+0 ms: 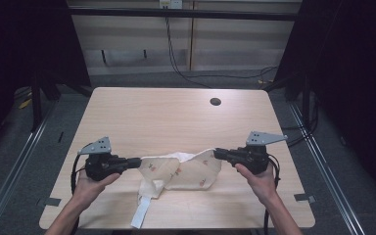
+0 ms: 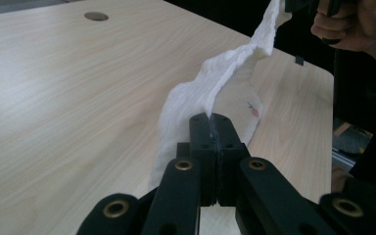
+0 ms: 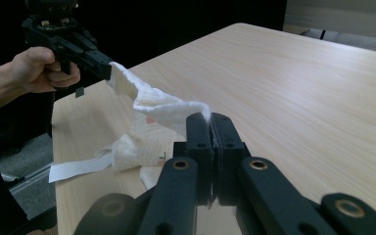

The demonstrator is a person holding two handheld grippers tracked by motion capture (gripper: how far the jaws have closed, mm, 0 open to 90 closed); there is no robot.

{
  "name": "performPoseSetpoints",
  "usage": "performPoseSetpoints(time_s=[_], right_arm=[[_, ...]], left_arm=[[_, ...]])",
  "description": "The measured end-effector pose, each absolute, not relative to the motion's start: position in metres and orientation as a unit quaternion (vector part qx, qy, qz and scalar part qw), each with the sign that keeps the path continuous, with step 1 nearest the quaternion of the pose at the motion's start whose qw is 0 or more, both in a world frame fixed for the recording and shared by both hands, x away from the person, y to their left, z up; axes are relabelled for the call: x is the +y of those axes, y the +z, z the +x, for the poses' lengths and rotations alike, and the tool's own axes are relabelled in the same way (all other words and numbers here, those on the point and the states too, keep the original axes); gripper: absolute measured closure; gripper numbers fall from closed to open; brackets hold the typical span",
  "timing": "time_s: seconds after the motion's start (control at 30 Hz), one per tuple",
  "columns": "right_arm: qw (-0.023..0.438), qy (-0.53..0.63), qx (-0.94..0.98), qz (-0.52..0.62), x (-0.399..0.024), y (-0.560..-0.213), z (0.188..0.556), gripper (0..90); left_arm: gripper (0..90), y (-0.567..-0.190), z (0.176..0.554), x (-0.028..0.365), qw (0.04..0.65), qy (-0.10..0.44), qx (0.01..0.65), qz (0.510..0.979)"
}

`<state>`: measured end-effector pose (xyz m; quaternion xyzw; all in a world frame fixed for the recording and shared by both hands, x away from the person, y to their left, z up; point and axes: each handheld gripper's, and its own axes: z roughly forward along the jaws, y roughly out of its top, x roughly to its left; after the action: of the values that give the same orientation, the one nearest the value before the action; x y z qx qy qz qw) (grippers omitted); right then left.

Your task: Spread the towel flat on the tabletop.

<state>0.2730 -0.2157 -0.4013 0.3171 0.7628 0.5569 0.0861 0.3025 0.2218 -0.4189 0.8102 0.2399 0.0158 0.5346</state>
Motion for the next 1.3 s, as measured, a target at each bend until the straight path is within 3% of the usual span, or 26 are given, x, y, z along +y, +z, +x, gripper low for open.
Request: performPoseSetpoints(time_s=[0.3,0.93,1.1,1.3], right_arm=[[0.080,0.579,0.753,0.304,-0.210,-0.376,0.293,88.1],[0.138,0.604,0.733,0.282,-0.222,-0.317,0.292,88.2],[0.147,0.605,0.733,0.274,-0.222,-0.306,0.287,88.2],[0.164,0.605,0.738,0.250,-0.223,-0.293,0.248,88.2]], left_arm=[[89.6,-0.404,0.320,0.223,0.547,0.020,0.248,0.799],[89.8,-0.340,0.319,0.233,0.579,0.076,0.229,0.779],[89.8,-0.322,0.307,0.233,0.585,0.095,0.211,0.777],[89.9,-0.306,0.283,0.237,0.591,0.108,0.187,0.777]])
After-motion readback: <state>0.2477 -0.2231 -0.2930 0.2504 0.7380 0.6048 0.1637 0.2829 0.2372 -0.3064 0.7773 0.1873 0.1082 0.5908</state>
